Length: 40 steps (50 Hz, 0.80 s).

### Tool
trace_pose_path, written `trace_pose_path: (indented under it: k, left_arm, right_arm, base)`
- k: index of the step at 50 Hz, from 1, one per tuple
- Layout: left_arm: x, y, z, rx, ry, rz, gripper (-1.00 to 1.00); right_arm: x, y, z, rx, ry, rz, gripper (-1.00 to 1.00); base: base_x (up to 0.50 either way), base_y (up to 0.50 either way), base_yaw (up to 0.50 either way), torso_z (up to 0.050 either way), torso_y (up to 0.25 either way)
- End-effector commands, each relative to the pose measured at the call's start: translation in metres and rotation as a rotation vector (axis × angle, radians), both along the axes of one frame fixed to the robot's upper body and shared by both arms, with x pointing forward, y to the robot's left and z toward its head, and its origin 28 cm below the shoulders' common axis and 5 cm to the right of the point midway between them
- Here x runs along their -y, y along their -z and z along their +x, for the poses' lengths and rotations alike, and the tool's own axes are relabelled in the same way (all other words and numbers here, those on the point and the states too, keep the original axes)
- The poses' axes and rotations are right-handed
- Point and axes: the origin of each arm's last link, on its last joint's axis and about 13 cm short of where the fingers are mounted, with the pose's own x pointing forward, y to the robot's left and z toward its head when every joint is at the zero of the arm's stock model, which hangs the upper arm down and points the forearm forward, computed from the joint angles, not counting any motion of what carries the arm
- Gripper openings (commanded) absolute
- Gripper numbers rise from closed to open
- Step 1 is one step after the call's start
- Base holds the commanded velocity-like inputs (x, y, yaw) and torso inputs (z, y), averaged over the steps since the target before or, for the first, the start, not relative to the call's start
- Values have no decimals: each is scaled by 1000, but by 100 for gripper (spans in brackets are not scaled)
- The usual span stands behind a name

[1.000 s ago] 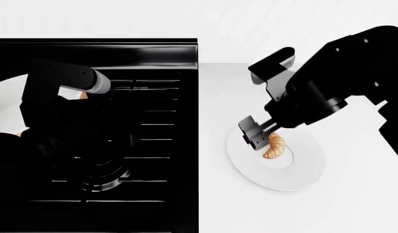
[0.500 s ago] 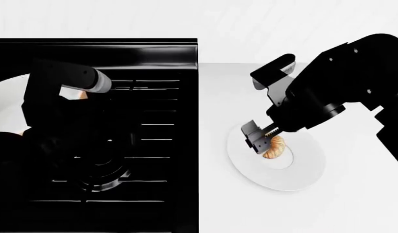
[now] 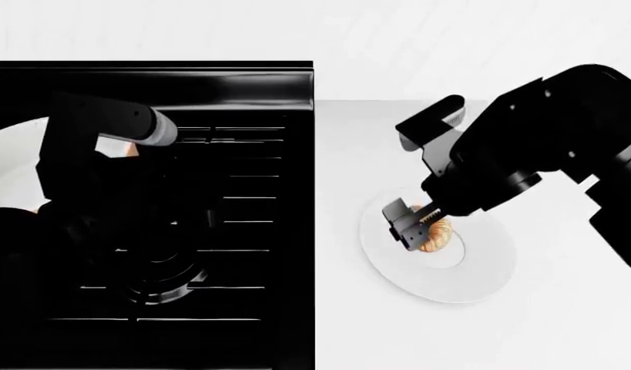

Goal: Pick the croissant and place it on the pan. Then turn on the stove to warm the croissant.

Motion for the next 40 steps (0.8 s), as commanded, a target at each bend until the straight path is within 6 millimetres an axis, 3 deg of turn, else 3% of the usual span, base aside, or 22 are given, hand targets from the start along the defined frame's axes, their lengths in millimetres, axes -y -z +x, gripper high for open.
trace_pose_path:
  k: [1, 40]
  left_arm:
    - [-2, 0, 0, 0, -13, -1, 100]
    - [2, 1, 2, 0, -8, 6, 100]
  right_arm:
    - [0, 5, 1, -14, -1, -2, 100]
    - [7, 16, -1, -34, 18, -5, 100]
  base:
    - [0, 0, 0, 0, 0]
    - [0, 0, 0, 0, 0]
